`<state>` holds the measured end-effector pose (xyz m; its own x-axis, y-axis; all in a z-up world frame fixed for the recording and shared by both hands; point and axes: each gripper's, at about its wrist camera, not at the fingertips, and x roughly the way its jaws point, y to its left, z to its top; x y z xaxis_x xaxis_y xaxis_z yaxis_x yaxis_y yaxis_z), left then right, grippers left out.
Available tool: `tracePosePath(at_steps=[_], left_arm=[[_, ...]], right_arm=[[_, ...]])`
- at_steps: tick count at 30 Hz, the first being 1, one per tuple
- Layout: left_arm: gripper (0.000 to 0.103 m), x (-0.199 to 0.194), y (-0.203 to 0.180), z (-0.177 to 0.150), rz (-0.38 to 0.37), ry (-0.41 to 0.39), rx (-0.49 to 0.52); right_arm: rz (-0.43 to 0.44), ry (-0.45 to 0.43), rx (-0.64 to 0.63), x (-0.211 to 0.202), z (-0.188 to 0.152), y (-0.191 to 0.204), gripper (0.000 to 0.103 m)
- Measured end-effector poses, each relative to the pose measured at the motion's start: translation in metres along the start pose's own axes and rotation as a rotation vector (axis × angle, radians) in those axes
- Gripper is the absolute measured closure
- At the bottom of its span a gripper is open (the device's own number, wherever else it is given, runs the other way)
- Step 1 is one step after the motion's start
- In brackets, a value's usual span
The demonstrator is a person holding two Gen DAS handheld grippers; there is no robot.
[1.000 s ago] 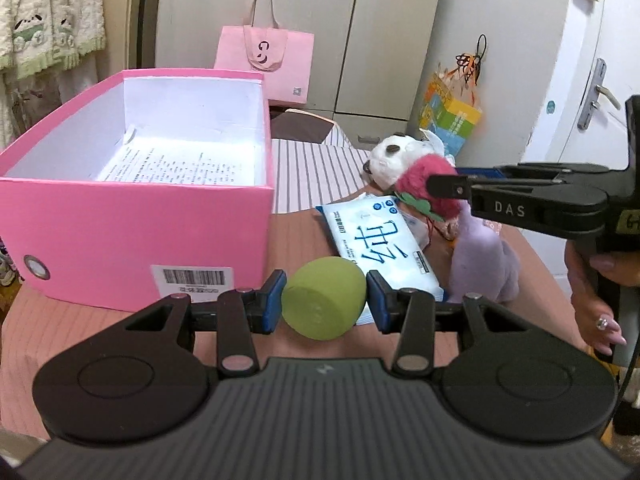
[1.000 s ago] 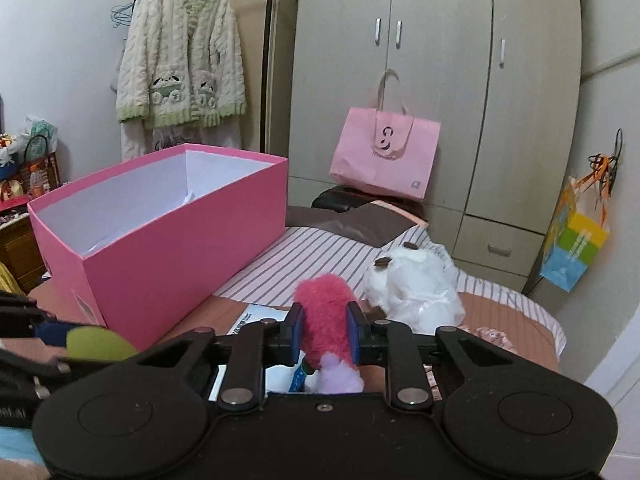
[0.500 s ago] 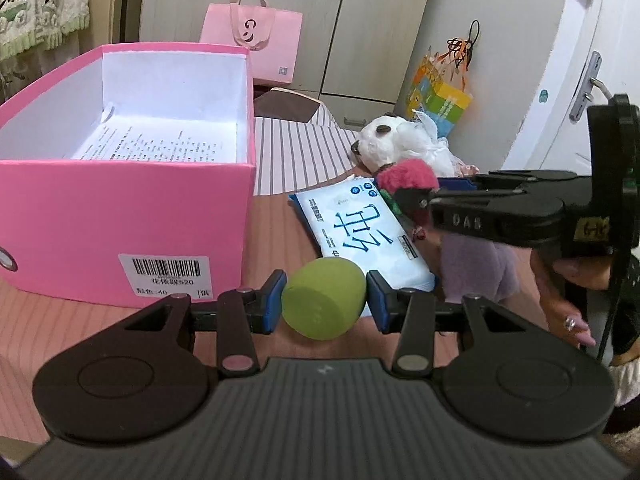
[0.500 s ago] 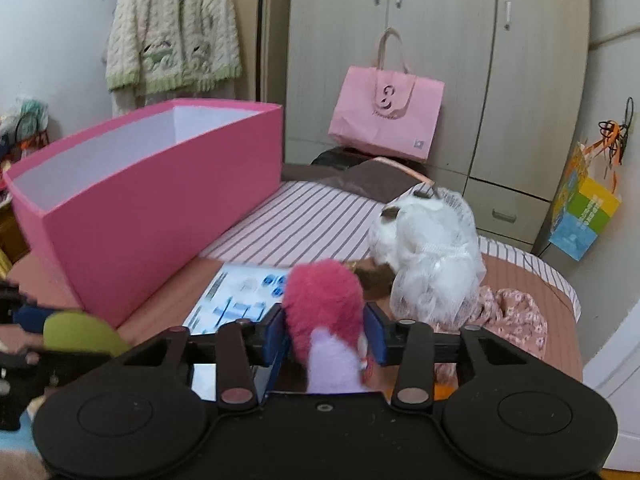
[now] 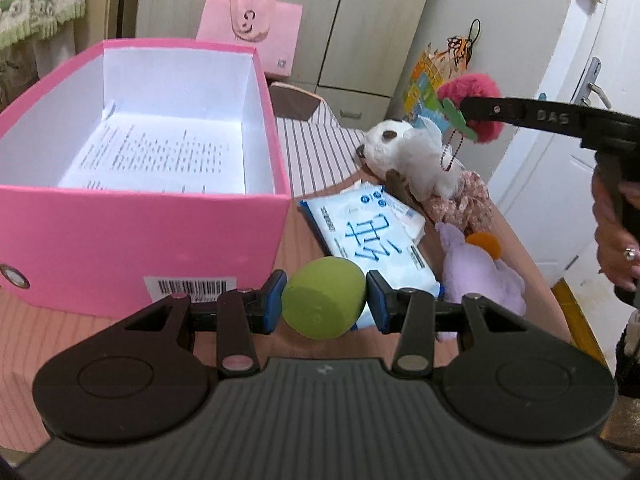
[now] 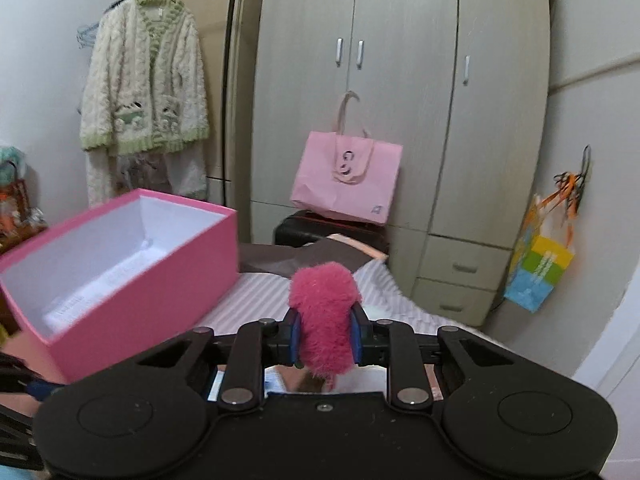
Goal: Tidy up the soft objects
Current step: 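Lift the green sponge and pink pom-pom and carry both toward the pink box, then lower both tools into the pink box and open them to release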
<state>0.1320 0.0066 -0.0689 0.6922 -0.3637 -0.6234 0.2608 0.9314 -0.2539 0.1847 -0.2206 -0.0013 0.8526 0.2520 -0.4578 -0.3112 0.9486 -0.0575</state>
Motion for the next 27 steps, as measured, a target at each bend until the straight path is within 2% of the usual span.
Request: tracePosePath(at_steps=[4, 7, 15, 18, 21, 27], left_arm=[[0.06, -0.005, 0.003, -0.003, -0.005, 0.024, 0.009], [0.06, -0.012, 0.006, -0.007, -0.005, 0.035, 0.022], [0.06, -0.031, 0.021, -0.017, -0.024, 0.103, 0.026], [0.06, -0.042, 0.032, -0.017, -0.005, 0.121, 0.027], [0.06, -0.053, 0.041, -0.012, 0.023, 0.135, 0.037], [0.06, -0.08, 0.055, 0.008, 0.062, 0.111, 0.067]], right_arm=[[0.086, 0.086, 0.045, -0.004, -0.007, 0.014, 0.076], [0.163, 0.191, 0.072, -0.002, -0.02, 0.027, 0.075], [0.376, 0.353, 0.067, -0.001, -0.046, 0.067, 0.075], [0.452, 0.402, 0.059, 0.001, -0.048, 0.083, 0.075], [0.515, 0.435, 0.052, 0.006, -0.041, 0.098, 0.075], [0.546, 0.42, -0.02, 0.0, -0.016, 0.13, 0.075]])
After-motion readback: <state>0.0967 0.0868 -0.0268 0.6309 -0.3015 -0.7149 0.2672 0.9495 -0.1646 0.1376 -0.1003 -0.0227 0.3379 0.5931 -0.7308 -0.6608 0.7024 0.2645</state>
